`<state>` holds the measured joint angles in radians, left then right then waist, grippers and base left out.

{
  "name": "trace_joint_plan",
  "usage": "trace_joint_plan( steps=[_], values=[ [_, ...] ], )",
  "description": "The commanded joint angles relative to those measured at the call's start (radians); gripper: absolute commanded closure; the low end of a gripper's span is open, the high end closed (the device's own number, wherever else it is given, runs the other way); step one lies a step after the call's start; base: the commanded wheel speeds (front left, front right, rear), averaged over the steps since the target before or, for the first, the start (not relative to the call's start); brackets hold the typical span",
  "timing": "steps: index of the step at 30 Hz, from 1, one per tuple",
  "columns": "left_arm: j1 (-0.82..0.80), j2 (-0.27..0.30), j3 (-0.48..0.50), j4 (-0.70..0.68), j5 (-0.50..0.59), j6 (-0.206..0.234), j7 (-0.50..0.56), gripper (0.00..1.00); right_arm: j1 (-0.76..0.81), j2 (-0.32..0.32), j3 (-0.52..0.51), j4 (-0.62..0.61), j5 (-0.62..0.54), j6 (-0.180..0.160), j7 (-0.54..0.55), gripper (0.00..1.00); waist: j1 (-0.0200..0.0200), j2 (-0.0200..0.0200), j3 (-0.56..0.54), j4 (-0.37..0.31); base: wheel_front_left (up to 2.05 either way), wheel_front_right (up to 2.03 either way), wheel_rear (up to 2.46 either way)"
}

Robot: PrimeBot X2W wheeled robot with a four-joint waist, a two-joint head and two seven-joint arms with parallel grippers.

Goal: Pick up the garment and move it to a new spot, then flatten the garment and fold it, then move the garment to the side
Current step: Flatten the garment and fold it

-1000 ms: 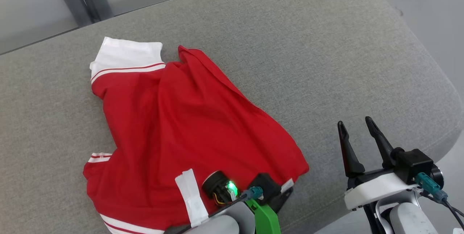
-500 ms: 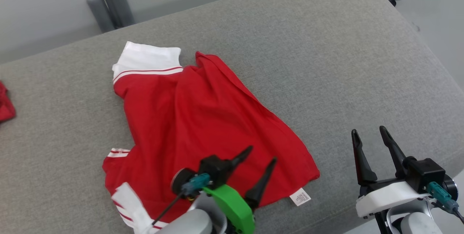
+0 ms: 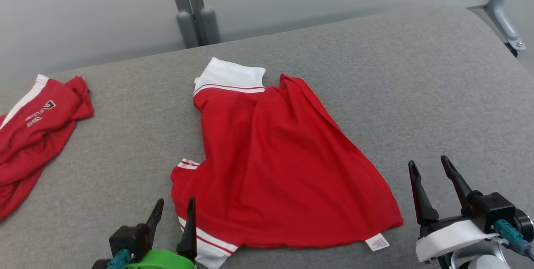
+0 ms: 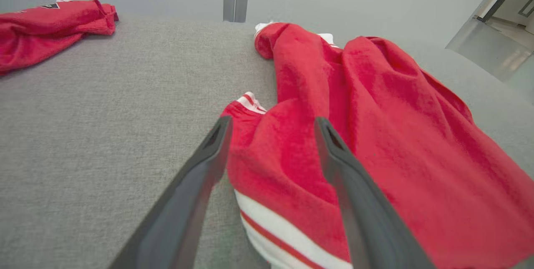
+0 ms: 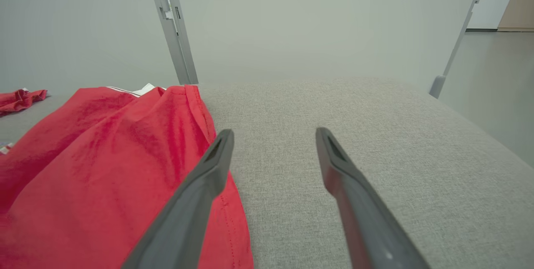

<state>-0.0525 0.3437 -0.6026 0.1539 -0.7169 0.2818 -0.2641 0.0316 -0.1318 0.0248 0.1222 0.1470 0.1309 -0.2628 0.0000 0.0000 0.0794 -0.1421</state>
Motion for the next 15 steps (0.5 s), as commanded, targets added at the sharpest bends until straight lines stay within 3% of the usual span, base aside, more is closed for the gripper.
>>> trace_joint_plan(
  steps=[1,5,10,15],
  values=[
    [0.005,0.001,0.002,0.019,0.008,-0.018,0.0,0.0,0.002,-0.003,0.004,0.001,-0.005,0.0,-0.003,0.0,0.0,0.0,-0.021,0.04,0.0,0.0,0.0],
    [-0.017,-0.013,-0.006,0.095,-0.039,-0.056,0.046,0.0,-0.006,-0.002,0.016,0.006,-0.004,0.0,-0.003,0.0,0.0,0.0,-0.023,0.039,0.0,0.0,0.0],
    [-0.014,-0.014,0.045,0.158,-0.107,-0.045,0.081,0.0,-0.005,0.004,0.029,0.01,0.003,0.0,-0.003,0.0,0.0,0.0,-0.019,0.008,0.0,0.0,0.0],
    [0.026,-0.024,0.058,0.129,-0.201,-0.133,0.128,0.0,0.016,0.003,0.012,0.012,0.006,0.0,-0.003,0.0,0.0,0.0,-0.008,-0.011,0.0,0.0,0.0]
  ],
)
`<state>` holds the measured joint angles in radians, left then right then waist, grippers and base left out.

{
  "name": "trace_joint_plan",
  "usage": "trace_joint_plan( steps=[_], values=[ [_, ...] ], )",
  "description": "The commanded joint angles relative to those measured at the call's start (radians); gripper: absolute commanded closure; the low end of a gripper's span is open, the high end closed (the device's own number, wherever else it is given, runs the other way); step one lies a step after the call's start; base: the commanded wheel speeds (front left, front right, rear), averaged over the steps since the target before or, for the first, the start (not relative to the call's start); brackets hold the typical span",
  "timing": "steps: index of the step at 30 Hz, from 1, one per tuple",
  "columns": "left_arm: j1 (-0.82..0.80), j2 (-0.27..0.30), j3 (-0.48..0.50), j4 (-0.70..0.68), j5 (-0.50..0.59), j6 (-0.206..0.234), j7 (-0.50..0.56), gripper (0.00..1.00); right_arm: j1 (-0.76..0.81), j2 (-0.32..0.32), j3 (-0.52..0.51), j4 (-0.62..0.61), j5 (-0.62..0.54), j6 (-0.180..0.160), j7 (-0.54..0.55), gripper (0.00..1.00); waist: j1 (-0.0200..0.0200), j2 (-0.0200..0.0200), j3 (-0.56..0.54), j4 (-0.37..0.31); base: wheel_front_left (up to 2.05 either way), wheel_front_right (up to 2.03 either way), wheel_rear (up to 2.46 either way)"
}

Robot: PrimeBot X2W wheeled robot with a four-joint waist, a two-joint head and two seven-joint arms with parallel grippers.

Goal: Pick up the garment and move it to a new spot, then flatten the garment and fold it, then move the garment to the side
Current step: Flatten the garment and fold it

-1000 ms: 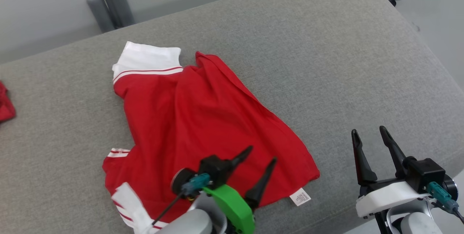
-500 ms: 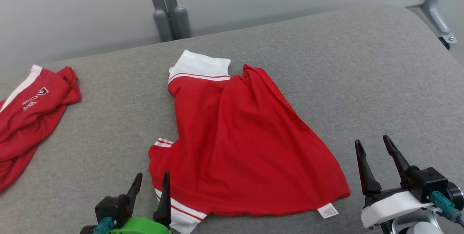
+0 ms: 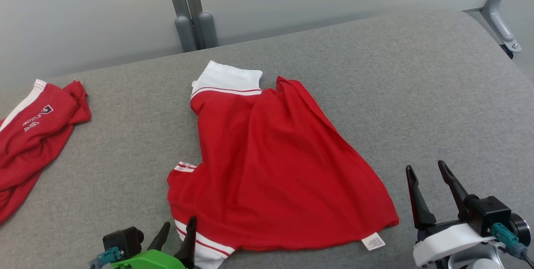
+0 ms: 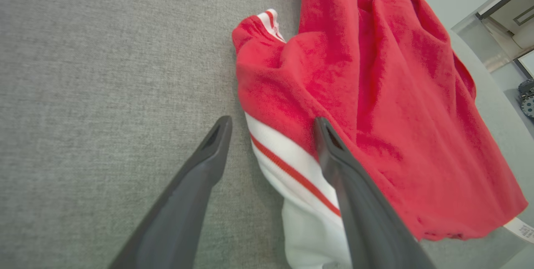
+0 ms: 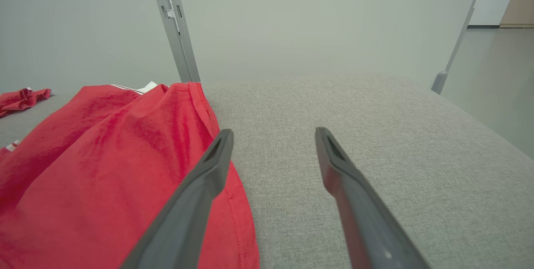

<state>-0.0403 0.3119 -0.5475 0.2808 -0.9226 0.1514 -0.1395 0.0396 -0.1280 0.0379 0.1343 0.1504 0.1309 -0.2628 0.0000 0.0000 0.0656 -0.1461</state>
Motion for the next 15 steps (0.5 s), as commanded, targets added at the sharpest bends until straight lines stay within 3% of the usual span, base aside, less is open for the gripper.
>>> trace_joint_plan(
  steps=[1,3,4,5,10,15],
  values=[
    [0.016,0.011,-0.003,0.008,0.003,-0.005,0.015,0.0,0.01,-0.001,0.0,0.0,0.003,0.0,-0.003,0.0,0.0,0.0,0.008,-0.01,0.0,0.0,0.0],
    [0.015,0.008,-0.014,0.031,-0.01,0.01,0.054,0.0,0.004,0.0,0.002,0.0,0.005,0.0,-0.003,0.0,0.0,0.0,0.015,-0.019,0.0,0.0,0.0],
    [0.006,0.01,-0.024,0.039,-0.003,0.012,0.071,0.67,-0.003,0.001,0.003,0.0,0.005,0.0,-0.003,0.0,0.0,0.0,0.02,-0.025,0.0,0.0,0.0],
    [-0.008,0.007,-0.022,0.044,-0.003,0.017,0.076,1.0,-0.01,0.003,0.006,0.001,0.005,0.0,-0.003,0.0,0.0,0.0,0.025,-0.03,0.0,0.0,0.0],
    [-0.066,0.017,-0.04,0.001,0.028,0.04,0.108,1.0,-0.027,0.007,0.014,0.0,0.008,0.0,-0.003,0.0,0.0,0.0,0.036,-0.059,0.0,0.0,0.0],
    [-0.163,0.048,-0.104,-0.095,0.111,0.087,0.214,1.0,-0.029,0.012,0.012,0.003,0.011,0.0,-0.003,0.0,0.0,0.0,0.046,-0.094,0.0,0.0,0.0]
  ],
)
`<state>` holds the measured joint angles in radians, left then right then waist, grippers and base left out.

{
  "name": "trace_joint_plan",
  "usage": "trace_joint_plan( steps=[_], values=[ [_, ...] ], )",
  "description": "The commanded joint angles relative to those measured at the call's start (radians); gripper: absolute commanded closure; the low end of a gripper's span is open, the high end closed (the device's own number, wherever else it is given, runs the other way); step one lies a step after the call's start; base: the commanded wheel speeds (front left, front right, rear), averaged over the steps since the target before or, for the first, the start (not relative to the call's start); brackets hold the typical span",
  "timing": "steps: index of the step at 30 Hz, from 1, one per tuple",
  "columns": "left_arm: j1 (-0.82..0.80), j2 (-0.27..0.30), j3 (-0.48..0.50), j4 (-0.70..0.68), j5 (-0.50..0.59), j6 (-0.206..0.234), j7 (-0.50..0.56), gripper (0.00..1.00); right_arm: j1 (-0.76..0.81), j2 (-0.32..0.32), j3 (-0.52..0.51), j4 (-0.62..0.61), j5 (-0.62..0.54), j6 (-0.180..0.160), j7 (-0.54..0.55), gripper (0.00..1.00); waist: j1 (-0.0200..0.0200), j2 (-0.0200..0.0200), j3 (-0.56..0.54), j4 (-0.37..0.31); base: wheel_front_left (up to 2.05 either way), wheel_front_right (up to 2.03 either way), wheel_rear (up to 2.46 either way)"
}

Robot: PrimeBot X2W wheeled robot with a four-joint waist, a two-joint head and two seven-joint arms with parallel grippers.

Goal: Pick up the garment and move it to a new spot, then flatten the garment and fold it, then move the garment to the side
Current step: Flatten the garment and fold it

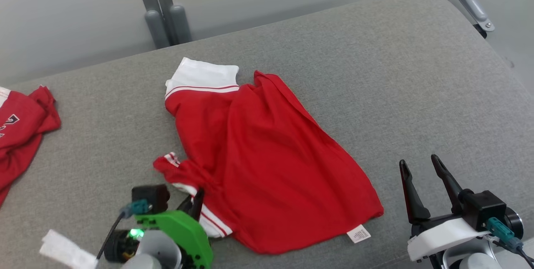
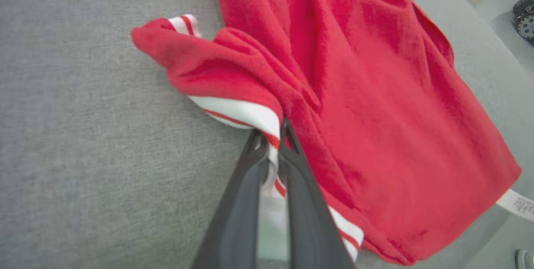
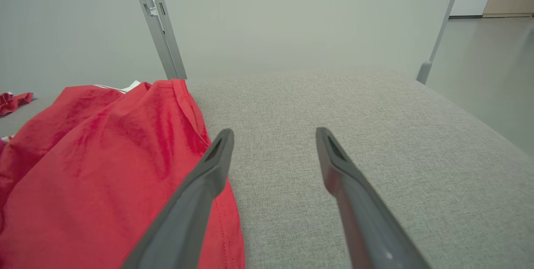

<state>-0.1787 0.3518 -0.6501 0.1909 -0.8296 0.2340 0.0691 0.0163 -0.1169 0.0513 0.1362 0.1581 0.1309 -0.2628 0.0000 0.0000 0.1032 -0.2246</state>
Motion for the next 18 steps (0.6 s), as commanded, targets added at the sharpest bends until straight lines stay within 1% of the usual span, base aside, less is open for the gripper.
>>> trace_joint_plan(
  steps=[1,3,5,6,7,8,10,12,14,16,18],
  values=[
    [-0.052,0.012,-0.019,-0.019,0.033,0.012,0.033,1.0,-0.004,0.001,-0.002,0.002,0.004,0.0,-0.003,0.0,0.0,0.0,0.011,-0.02,0.0,0.0,0.0],
    [-0.118,0.01,-0.058,-0.036,0.081,0.025,0.092,1.0,-0.002,0.005,-0.002,0.004,0.006,0.0,-0.003,0.0,0.0,0.0,0.018,-0.029,0.0,0.0,0.0],
    [-0.185,-0.003,-0.094,-0.025,0.122,0.034,0.143,0.59,-0.008,0.008,0.005,0.008,0.007,0.0,-0.003,0.0,0.0,0.0,0.025,-0.041,0.0,0.0,0.0],
    [-0.217,-0.017,-0.116,-0.01,0.14,0.036,0.167,0.26,-0.012,0.009,0.008,0.011,0.007,0.0,-0.003,0.0,0.0,0.0,0.029,-0.048,0.0,0.0,0.0],
    [-0.243,-0.026,-0.136,0.009,0.157,0.038,0.185,0.1,-0.017,0.011,0.009,0.013,0.009,0.0,-0.003,0.0,0.0,0.0,0.032,-0.053,0.0,0.0,0.0],
    [-0.271,-0.044,-0.159,0.033,0.176,0.032,0.202,0.0,-0.022,0.014,0.01,0.015,0.01,0.0,-0.003,0.0,0.0,0.0,0.035,-0.06,0.0,0.0,0.0],
    [-0.303,-0.08,-0.186,0.069,0.192,0.017,0.21,0.0,-0.027,0.02,0.011,0.017,0.012,0.0,-0.003,0.0,0.0,0.0,0.039,-0.071,0.0,0.0,0.0],
    [-0.315,-0.119,-0.195,0.094,0.178,0.0,0.19,0.0,-0.029,0.023,0.008,0.019,0.013,0.0,-0.003,0.0,0.0,0.0,0.041,-0.076,0.0,0.0,0.0],
    [-0.31,-0.143,-0.191,0.106,0.165,-0.013,0.16,0.0,-0.026,0.025,0.003,0.019,0.012,0.0,-0.003,0.0,0.0,0.0,0.039,-0.077,0.0,0.0,0.0],
    [-0.294,-0.141,-0.182,0.107,0.167,-0.015,0.13,0.0,-0.017,0.028,0.0,0.018,0.01,0.0,-0.003,0.0,0.0,0.0,0.035,-0.076,0.0,0.0,0.0],
    [-0.267,-0.128,-0.171,0.084,0.162,-0.006,0.105,0.0,-0.007,0.029,-0.004,0.019,0.008,0.0,-0.003,0.0,0.0,0.0,0.029,-0.074,0.0,0.0,0.0]
  ],
)
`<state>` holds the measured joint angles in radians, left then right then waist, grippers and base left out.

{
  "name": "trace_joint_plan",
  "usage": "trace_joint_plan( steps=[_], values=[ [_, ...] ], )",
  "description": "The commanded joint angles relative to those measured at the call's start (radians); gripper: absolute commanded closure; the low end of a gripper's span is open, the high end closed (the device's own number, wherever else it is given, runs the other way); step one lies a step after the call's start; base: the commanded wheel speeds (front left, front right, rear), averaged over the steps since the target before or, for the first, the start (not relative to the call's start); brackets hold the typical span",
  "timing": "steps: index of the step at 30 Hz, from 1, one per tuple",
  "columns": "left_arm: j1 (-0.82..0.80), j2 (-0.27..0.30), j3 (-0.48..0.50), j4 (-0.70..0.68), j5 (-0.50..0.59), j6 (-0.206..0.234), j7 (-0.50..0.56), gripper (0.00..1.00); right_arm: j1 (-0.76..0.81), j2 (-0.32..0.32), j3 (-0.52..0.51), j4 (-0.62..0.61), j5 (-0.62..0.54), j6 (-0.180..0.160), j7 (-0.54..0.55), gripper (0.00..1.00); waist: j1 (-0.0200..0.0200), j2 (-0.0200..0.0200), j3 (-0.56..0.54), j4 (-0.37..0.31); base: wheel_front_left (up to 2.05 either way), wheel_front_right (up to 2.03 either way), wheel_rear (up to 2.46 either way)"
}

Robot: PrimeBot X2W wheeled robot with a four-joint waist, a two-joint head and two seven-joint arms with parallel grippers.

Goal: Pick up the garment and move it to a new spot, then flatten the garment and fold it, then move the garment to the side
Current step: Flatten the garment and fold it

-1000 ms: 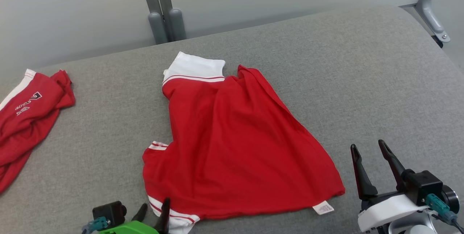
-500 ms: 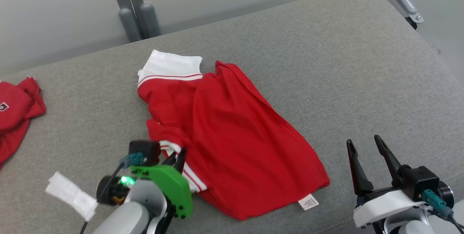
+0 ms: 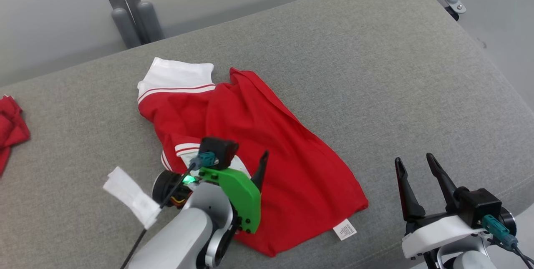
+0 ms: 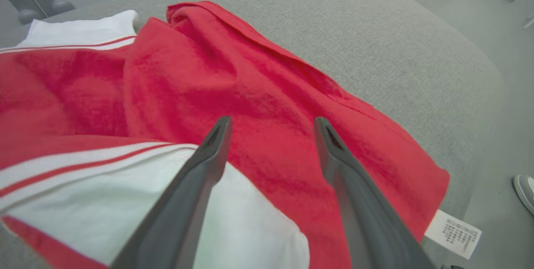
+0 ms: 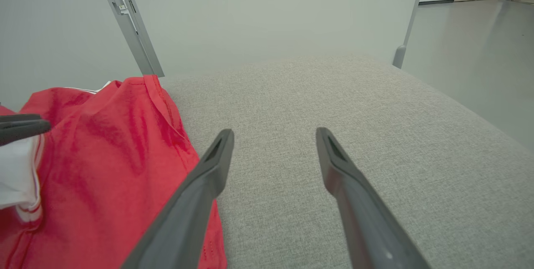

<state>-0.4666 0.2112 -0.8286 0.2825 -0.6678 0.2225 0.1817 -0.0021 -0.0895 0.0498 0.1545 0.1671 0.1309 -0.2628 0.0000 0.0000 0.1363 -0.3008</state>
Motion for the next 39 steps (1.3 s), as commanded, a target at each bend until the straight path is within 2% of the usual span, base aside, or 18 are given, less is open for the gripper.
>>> trace_joint_plan(
  steps=[1,8,12,20,27,31,33,34,35,36,39],
  values=[
    [0.035,0.022,0.015,-0.023,-0.006,0.01,-0.018,0.0,0.014,0.001,-0.005,0.001,-0.001,0.0,-0.003,0.0,0.0,0.0,-0.007,0.004,0.0,0.0,0.0],
    [0.197,0.183,0.078,-0.218,-0.029,0.098,-0.015,0.0,0.025,0.003,-0.017,-0.005,-0.006,0.0,-0.003,0.0,0.0,0.0,-0.025,0.021,0.0,0.0,0.0],
    [0.259,0.234,0.083,-0.29,-0.045,0.11,0.01,0.0,0.018,0.0,-0.016,-0.01,-0.003,0.0,-0.003,0.0,0.0,0.0,-0.015,0.033,0.0,0.0,0.0],
    [0.263,0.18,0.045,-0.313,-0.081,0.089,0.042,0.0,-0.003,-0.008,-0.007,-0.009,0.002,0.0,-0.003,0.0,0.0,0.0,0.005,0.021,0.0,0.0,0.0],
    [0.278,0.195,0.014,-0.304,-0.084,0.072,0.071,0.0,0.007,-0.006,-0.01,-0.004,0.002,0.0,-0.003,0.0,0.0,0.0,0.011,0.0,0.0,0.0,0.0],
    [0.258,0.202,0.022,-0.288,-0.055,0.095,0.051,0.0,-0.005,-0.003,-0.008,-0.002,0.003,0.0,-0.003,0.0,0.0,0.0,0.016,-0.009,0.0,0.0,0.0],
    [0.245,0.182,0.032,-0.275,-0.061,0.097,0.036,0.0,-0.009,-0.003,-0.008,-0.002,0.004,0.0,-0.003,0.0,0.0,0.0,0.018,-0.011,0.0,0.0,0.0],
    [0.24,0.174,0.037,-0.265,-0.066,0.097,0.03,0.04,-0.01,-0.003,-0.008,-0.003,0.004,0.0,-0.003,0.0,0.0,0.0,0.02,-0.012,0.0,0.0,0.0],
    [0.23,0.169,0.037,-0.248,-0.06,0.092,0.021,0.59,-0.011,-0.003,-0.009,-0.004,0.004,0.0,-0.003,0.0,0.0,0.0,0.021,-0.012,0.0,0.0,0.0],
    [0.223,0.166,0.036,-0.234,-0.057,0.086,0.016,0.97,-0.011,-0.004,-0.011,-0.004,0.005,0.0,-0.003,0.0,0.0,0.0,0.022,-0.011,0.0,0.0,0.0],
    [0.195,0.152,0.023,-0.188,-0.044,0.06,0.004,1.0,0.006,-0.007,-0.022,-0.005,0.003,0.0,-0.003,0.0,0.0,0.0,0.019,0.007,0.0,0.0,0.0]
  ],
)
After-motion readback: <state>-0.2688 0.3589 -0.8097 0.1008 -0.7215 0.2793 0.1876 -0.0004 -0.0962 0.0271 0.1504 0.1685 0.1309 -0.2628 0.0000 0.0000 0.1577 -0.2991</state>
